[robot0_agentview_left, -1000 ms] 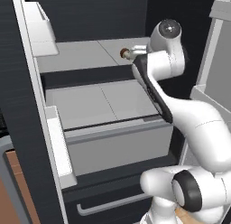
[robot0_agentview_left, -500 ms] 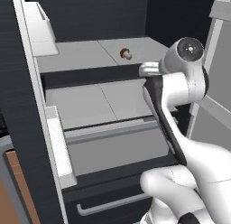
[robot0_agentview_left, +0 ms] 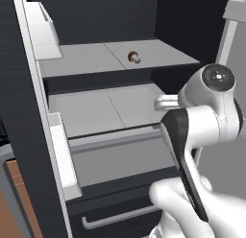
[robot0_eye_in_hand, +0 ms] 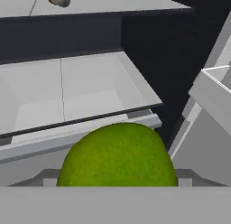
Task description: Gather the mushroom and lime from the fridge and place them on a tray on the dining counter. Then gather the chicken drumsticks from the fridge and place them on the other tray.
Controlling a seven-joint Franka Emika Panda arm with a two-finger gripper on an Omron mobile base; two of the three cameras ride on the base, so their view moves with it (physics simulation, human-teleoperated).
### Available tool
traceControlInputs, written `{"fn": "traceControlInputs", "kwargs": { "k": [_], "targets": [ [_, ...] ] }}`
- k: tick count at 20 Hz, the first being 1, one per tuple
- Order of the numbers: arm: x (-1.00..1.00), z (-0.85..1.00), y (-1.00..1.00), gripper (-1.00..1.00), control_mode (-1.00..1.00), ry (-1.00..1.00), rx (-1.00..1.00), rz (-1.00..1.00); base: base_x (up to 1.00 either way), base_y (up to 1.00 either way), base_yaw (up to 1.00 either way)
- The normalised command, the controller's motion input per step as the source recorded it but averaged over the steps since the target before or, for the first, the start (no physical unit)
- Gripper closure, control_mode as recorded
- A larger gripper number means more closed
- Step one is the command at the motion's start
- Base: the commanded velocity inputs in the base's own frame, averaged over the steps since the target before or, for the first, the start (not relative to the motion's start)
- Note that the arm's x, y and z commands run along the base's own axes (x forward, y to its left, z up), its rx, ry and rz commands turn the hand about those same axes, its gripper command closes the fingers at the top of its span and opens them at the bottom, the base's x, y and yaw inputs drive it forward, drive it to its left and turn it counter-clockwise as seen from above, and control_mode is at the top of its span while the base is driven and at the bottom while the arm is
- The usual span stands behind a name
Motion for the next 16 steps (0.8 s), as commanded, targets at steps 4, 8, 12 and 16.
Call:
{"fn": "traceControlInputs", "kwargs": {
  "k": [4, 8, 12, 16],
  "targets": [
    [-0.84, -0.31, 0.00, 1.00, -1.00, 0.01, 0.00, 0.00, 0.00, 0.00, 0.00],
    [0.00, 0.00, 0.00, 1.00, 1.00, 0.00, 0.00, 0.00, -0.20, 0.00, 0.00],
    [0.00, 0.00, 0.00, 1.00, 1.00, 0.00, 0.00, 0.00, -0.71, 0.04, -0.01],
    [0.00, 0.00, 0.00, 1.00, 1.00, 0.00, 0.00, 0.00, -1.00, 0.29, -0.06]
  ]
}}
